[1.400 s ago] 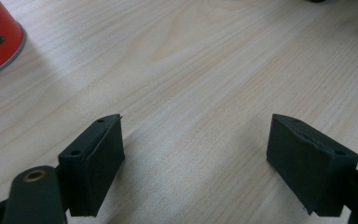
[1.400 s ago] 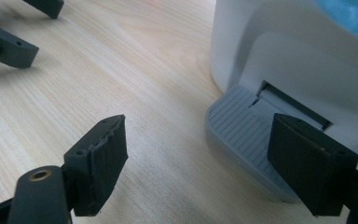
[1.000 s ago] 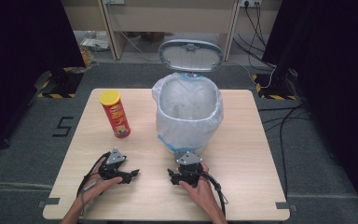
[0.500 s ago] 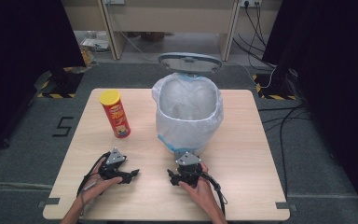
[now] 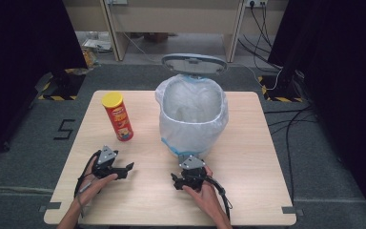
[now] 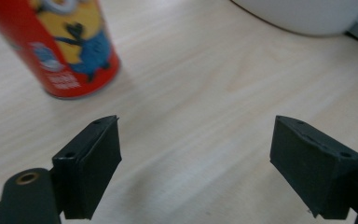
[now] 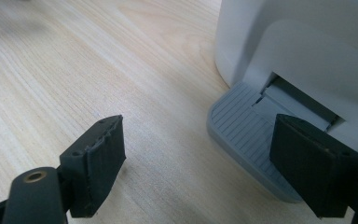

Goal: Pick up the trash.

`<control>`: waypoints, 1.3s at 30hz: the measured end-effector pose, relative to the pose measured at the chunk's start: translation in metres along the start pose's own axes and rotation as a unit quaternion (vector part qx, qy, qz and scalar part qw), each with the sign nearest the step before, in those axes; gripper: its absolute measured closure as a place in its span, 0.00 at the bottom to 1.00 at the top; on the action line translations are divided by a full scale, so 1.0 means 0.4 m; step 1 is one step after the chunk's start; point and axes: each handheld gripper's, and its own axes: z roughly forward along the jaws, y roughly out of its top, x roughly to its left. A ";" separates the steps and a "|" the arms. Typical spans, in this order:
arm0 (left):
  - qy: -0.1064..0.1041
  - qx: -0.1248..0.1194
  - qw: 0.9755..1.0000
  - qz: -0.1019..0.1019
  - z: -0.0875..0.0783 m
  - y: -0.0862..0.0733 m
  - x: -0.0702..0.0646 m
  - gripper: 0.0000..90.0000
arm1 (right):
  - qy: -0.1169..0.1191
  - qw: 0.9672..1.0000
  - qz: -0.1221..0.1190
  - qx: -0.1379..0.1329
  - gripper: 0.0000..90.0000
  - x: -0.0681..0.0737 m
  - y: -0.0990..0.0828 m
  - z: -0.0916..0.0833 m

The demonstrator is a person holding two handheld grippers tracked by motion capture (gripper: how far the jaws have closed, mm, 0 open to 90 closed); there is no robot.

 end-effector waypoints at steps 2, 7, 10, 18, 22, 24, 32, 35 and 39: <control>0.016 -0.012 1.000 -0.008 -0.002 0.008 0.013 0.17 | 0.000 1.000 0.000 -0.001 0.20 0.000 0.000 0.000; 0.040 -0.031 0.998 -0.024 0.008 0.029 0.042 0.17 | 0.002 1.000 0.001 -0.001 0.20 -0.001 0.000 0.000; 0.049 -0.041 0.998 -0.030 0.021 0.044 0.053 0.17 | 0.001 1.000 -0.001 0.000 0.20 -0.001 0.000 0.000; 0.051 -0.064 0.995 -0.049 0.050 0.052 0.097 0.17 | 0.002 1.000 0.001 -0.001 0.20 -0.001 0.000 0.000; 0.061 -0.073 0.994 -0.055 0.059 0.062 0.115 0.18 | 0.002 1.000 0.001 -0.001 0.20 -0.001 0.000 0.000; 0.060 -0.080 0.993 -0.059 0.063 0.070 0.124 0.18 | 0.002 1.000 0.000 0.000 0.20 0.000 0.000 0.000; 0.061 -0.095 0.991 -0.067 0.092 0.096 0.146 0.18 | 0.000 1.000 -0.002 0.001 0.20 0.000 0.000 0.001; 0.063 -0.096 0.991 -0.068 0.100 0.103 0.154 0.18 | -0.001 1.000 -0.002 0.001 0.20 0.001 0.000 0.001; 0.068 -0.100 0.990 -0.073 0.111 0.111 0.166 0.18 | 0.000 1.000 -0.003 0.001 0.19 0.001 0.000 0.001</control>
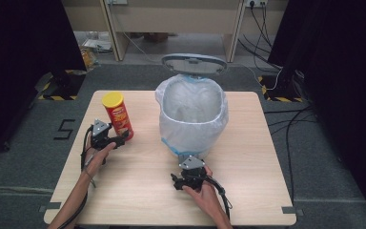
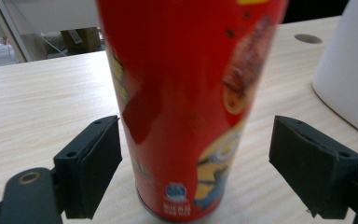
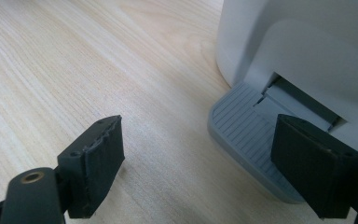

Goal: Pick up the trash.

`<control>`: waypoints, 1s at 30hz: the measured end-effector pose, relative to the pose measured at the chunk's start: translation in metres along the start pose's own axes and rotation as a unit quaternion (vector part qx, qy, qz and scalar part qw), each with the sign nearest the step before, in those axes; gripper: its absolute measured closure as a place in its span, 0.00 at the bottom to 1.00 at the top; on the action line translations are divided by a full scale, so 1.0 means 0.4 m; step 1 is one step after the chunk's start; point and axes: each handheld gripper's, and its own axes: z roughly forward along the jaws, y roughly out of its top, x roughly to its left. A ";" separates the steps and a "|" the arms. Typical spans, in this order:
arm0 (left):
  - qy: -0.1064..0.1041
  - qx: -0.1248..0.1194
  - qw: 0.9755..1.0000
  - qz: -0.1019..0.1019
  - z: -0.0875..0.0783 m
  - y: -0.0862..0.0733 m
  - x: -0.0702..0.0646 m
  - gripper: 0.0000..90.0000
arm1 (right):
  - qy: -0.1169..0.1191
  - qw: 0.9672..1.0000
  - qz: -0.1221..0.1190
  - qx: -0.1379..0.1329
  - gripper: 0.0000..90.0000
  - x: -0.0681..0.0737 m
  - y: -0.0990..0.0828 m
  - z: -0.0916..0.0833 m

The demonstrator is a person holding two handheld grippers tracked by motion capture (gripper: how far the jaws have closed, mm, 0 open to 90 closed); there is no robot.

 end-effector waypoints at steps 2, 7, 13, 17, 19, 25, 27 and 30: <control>0.001 -0.003 1.000 0.002 0.006 0.002 -0.001 0.18 | -0.001 1.000 -0.001 -0.001 0.19 0.001 0.000 0.001; 0.008 -0.013 1.000 -0.001 0.020 0.007 -0.003 0.19 | -0.001 1.000 -0.004 0.001 0.19 0.001 0.001 0.001; 0.015 -0.027 1.000 -0.001 0.039 0.011 -0.002 0.20 | -0.002 1.000 -0.004 0.003 0.18 0.003 0.001 0.001; 0.023 -0.035 0.999 0.002 0.047 0.011 -0.004 0.23 | 0.000 1.000 -0.004 0.001 0.18 0.002 0.001 0.002; 0.024 -0.037 0.999 0.004 0.049 0.009 -0.003 0.25 | -0.002 1.000 -0.005 0.002 0.18 0.003 0.001 0.002; 0.023 -0.041 0.999 0.005 0.048 0.007 0.000 0.26 | -0.003 1.000 -0.009 0.002 0.18 0.004 0.001 0.003; 0.023 -0.040 0.999 0.009 0.045 0.007 0.000 0.26 | -0.001 1.000 -0.008 0.002 0.18 0.003 0.001 0.003; 0.017 -0.042 0.999 0.014 0.036 0.013 -0.002 0.26 | -0.002 1.000 -0.010 0.002 0.18 0.003 0.001 0.003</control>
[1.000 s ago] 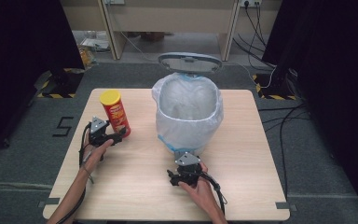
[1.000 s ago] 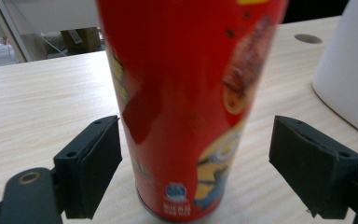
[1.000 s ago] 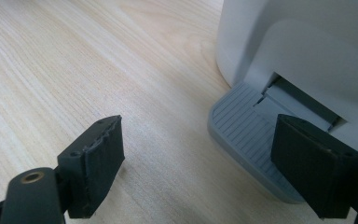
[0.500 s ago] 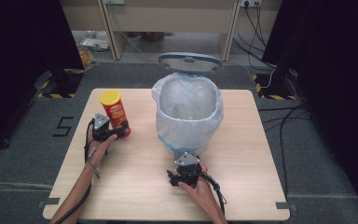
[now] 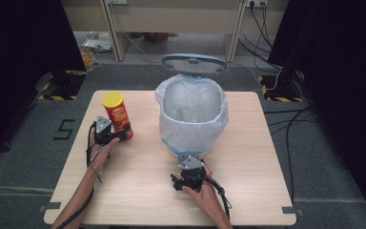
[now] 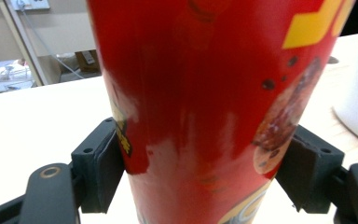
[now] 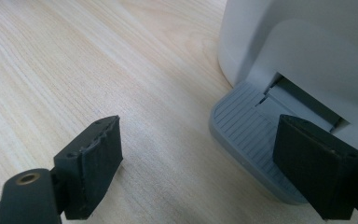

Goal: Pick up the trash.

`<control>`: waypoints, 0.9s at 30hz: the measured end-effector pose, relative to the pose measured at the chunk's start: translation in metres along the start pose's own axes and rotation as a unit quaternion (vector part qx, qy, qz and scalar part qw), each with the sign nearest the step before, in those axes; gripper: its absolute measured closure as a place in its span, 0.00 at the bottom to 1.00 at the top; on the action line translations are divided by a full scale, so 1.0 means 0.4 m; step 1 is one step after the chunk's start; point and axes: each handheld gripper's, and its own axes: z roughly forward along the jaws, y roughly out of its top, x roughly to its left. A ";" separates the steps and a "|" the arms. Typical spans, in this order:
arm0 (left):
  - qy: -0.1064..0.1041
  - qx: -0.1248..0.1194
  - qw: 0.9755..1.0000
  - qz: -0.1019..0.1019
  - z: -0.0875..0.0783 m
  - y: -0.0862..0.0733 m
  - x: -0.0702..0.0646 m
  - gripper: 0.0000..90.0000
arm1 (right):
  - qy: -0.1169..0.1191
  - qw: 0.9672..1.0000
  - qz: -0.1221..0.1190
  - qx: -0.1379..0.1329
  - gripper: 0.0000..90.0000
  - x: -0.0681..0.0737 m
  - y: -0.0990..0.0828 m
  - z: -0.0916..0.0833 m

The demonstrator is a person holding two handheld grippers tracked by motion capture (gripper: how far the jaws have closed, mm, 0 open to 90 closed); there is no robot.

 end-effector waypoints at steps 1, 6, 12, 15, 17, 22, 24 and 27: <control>-0.002 -0.001 1.000 0.000 -0.003 0.004 0.000 0.26 | 0.001 1.000 0.001 0.000 0.18 0.000 0.000 0.000; -0.013 -0.003 1.000 -0.001 -0.024 0.032 -0.005 0.26 | -0.001 1.000 -0.001 0.000 0.17 0.001 0.000 0.000; -0.034 -0.007 0.999 0.002 -0.051 0.070 -0.021 0.26 | -0.001 1.000 -0.002 0.001 0.17 0.001 0.000 0.000; -0.043 -0.012 0.999 0.005 -0.065 0.088 -0.032 0.26 | -0.001 1.000 -0.003 0.002 0.17 0.001 0.000 0.000; -0.049 -0.018 0.999 0.010 -0.073 0.099 -0.039 0.26 | -0.001 1.000 -0.004 0.002 0.17 0.002 0.000 0.000; -0.065 -0.019 0.998 0.017 -0.095 0.125 -0.054 0.26 | -0.001 1.000 -0.003 0.002 0.17 0.002 0.000 0.000; -0.068 -0.018 0.997 0.020 -0.101 0.132 -0.060 0.26 | 0.000 1.000 -0.002 0.002 0.17 0.002 0.000 0.000; -0.075 -0.018 0.997 0.020 -0.109 0.141 -0.067 0.26 | 0.000 1.000 -0.005 0.002 0.17 0.002 0.000 0.000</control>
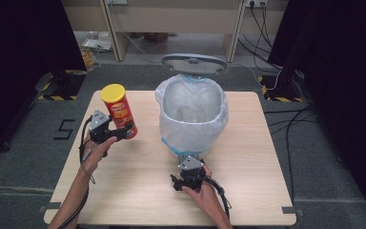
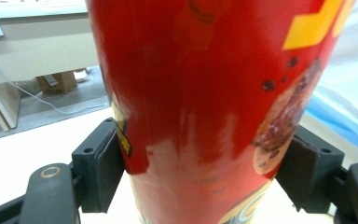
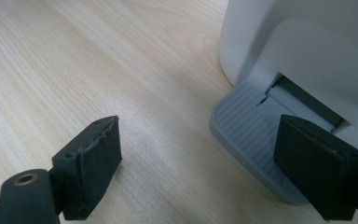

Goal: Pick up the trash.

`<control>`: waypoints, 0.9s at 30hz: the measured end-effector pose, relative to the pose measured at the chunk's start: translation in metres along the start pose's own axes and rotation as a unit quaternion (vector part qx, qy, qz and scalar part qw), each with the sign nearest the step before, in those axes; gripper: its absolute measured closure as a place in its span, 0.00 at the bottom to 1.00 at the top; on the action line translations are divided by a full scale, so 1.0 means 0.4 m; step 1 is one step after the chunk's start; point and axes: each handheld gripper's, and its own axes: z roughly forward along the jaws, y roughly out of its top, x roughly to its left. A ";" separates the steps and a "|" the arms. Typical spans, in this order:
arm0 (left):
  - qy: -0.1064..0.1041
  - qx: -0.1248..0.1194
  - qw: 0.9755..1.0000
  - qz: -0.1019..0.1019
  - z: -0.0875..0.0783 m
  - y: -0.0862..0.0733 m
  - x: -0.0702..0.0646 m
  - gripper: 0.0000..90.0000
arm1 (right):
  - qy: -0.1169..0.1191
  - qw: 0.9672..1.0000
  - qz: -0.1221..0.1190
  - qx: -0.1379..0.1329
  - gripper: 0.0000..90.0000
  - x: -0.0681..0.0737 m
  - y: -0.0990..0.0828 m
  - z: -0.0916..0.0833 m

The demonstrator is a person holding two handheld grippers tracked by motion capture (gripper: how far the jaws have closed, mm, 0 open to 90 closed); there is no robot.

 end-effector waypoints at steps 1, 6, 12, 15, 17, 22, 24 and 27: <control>-0.001 0.000 1.000 0.003 -0.002 0.003 -0.002 0.26 | 0.000 1.000 0.000 0.000 0.17 0.000 0.000 0.000; -0.012 -0.003 1.000 -0.001 -0.012 0.018 -0.009 0.26 | 0.000 1.000 -0.001 0.000 0.17 0.000 0.000 0.000; -0.021 -0.007 1.000 -0.006 -0.027 0.038 -0.014 0.26 | 0.001 1.000 -0.002 0.000 0.17 0.000 0.000 0.001; -0.027 -0.012 0.999 -0.012 -0.034 0.049 -0.017 0.26 | 0.000 1.000 -0.001 0.000 0.17 -0.001 0.000 0.000; -0.026 -0.014 1.000 -0.008 -0.038 0.057 -0.020 0.26 | 0.000 1.000 0.001 0.001 0.17 0.001 0.000 0.000; -0.034 -0.017 0.999 -0.011 -0.045 0.077 -0.023 0.26 | 0.001 1.000 0.001 0.001 0.17 0.001 0.000 0.000; -0.035 -0.016 0.999 -0.007 -0.048 0.087 -0.024 0.26 | 0.001 1.000 -0.001 0.001 0.17 0.000 0.000 0.000; -0.037 -0.017 0.999 -0.005 -0.053 0.101 -0.025 0.26 | 0.001 1.000 0.001 0.001 0.17 0.001 0.000 0.000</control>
